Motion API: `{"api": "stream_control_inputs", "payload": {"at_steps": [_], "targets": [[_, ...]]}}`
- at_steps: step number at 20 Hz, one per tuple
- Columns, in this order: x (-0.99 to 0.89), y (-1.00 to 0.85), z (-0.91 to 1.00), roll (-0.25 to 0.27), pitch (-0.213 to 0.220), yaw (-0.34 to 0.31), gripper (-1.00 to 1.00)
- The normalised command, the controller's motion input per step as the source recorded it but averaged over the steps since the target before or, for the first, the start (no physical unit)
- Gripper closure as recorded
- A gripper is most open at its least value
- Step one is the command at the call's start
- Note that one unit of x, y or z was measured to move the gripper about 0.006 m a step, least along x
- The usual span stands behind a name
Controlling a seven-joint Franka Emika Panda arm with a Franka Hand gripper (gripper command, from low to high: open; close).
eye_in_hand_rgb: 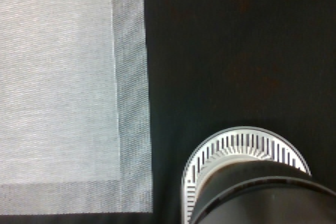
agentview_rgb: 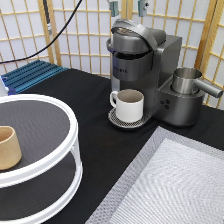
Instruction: Make coffee
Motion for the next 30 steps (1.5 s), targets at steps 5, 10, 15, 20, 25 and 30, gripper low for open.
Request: {"api": "stream_control_inputs", "payload": {"at_steps": [5, 10, 15, 20, 25, 30], "targets": [[0.14, -0.15, -0.33, -0.092, 0.000, 0.014, -1.00], [0.24, 0.06, -0.56, -0.128, 0.014, 0.022, -1.00], [0.46, 0.20, -0.41, -0.148, 0.047, 0.037, -1.00], [0.66, 0.52, -0.36, -0.239, 0.087, 0.036, -1.00], [0.48, 0.36, -0.70, -0.234, 0.074, 0.044, -1.00], [0.38, -0.10, -1.00, -0.104, 0.056, 0.035, -1.00]]}}
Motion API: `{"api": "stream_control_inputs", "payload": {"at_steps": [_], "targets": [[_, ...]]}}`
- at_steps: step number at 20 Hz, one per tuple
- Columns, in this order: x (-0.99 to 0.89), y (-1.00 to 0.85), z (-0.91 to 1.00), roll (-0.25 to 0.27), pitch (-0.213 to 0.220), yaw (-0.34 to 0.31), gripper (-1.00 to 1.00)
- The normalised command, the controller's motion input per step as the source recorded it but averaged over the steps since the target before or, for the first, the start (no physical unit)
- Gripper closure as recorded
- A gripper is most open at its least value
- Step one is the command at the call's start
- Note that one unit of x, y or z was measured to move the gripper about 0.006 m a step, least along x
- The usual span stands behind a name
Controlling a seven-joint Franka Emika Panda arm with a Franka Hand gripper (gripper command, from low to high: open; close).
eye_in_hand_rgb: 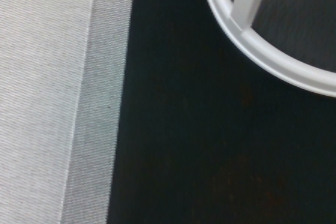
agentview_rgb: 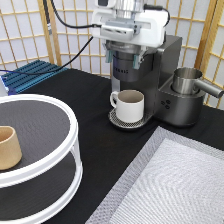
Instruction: Make coffee
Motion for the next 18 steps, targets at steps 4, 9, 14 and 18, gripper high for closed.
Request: {"api": "stream_control_inputs", "payload": {"at_steps": [4, 9, 14, 18], "targets": [[0.24, -0.09, -0.92, -0.033, 0.072, 0.010, -1.00], [0.01, 0.11, 0.47, -0.010, 0.143, 0.032, -1.00], [0.15, -0.10, 1.00, 0.065, 0.139, 0.076, -1.00], [0.17, -0.49, 1.00, 0.135, 0.065, 0.040, -1.00]]}}
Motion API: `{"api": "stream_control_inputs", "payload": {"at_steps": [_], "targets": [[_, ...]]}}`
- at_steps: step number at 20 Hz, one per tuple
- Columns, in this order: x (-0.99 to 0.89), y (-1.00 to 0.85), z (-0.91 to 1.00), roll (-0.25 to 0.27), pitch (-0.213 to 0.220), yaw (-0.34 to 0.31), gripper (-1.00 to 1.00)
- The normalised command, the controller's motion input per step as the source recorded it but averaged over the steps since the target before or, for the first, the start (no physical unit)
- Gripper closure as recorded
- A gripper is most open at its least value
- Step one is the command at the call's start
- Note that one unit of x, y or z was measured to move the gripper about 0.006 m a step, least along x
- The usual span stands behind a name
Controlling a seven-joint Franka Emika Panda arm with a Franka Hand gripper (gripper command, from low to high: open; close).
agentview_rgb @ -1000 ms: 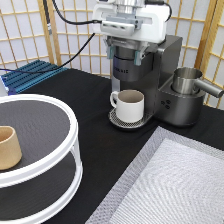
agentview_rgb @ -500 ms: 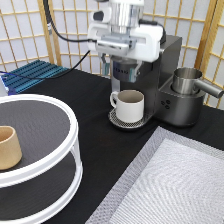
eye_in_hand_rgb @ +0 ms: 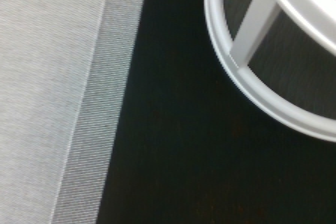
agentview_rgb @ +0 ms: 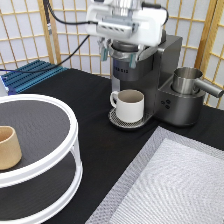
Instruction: Make coffee
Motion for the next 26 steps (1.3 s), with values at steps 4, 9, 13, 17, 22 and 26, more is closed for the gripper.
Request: {"api": "stream_control_inputs", "payload": {"at_steps": [4, 9, 13, 17, 22, 26], "targets": [[0.00, -0.29, 0.88, 0.112, -0.015, 0.079, -1.00], [0.00, 0.13, 0.30, 0.074, -0.054, 0.294, -1.00], [0.13, 0.00, 0.21, 0.159, -0.014, 0.350, -1.00], [0.15, 0.00, 0.20, 0.204, 0.000, 0.353, -1.00], [0.14, 0.00, 0.31, 0.258, 0.044, 0.324, -1.00], [0.01, 0.11, 0.07, 0.152, 0.078, 0.311, -1.00]]}}
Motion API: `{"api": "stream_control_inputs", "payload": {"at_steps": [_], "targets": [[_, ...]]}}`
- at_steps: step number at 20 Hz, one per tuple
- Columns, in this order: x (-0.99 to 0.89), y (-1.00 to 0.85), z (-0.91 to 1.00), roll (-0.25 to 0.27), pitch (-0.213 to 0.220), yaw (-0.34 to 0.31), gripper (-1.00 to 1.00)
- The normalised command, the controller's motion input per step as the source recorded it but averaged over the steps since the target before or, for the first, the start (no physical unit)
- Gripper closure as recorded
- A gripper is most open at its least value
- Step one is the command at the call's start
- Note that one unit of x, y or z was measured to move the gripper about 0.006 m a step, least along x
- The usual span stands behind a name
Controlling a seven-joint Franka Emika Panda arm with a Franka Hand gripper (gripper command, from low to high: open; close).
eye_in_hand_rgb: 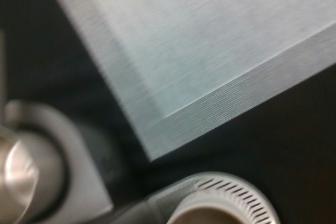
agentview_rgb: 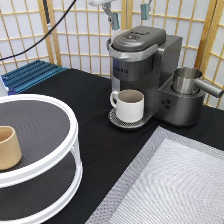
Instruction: Make coffee
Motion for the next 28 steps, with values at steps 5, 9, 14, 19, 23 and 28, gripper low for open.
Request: {"api": "stream_control_inputs", "payload": {"at_steps": [5, 9, 14, 19, 23, 28], "targets": [[-0.03, 0.30, -0.20, 0.042, 0.089, 0.270, -1.00], [-0.12, 0.30, -0.17, -0.005, 0.084, 0.168, -1.00], [-0.23, -0.04, 0.01, 0.000, 0.071, 0.076, -1.00], [-0.30, -0.21, 0.04, -0.001, 0.021, 0.001, -1.00], [-0.02, -0.12, 0.07, -0.018, 0.000, 0.000, -1.00], [0.08, -0.14, 0.00, -0.014, -0.003, 0.000, -1.00]]}}
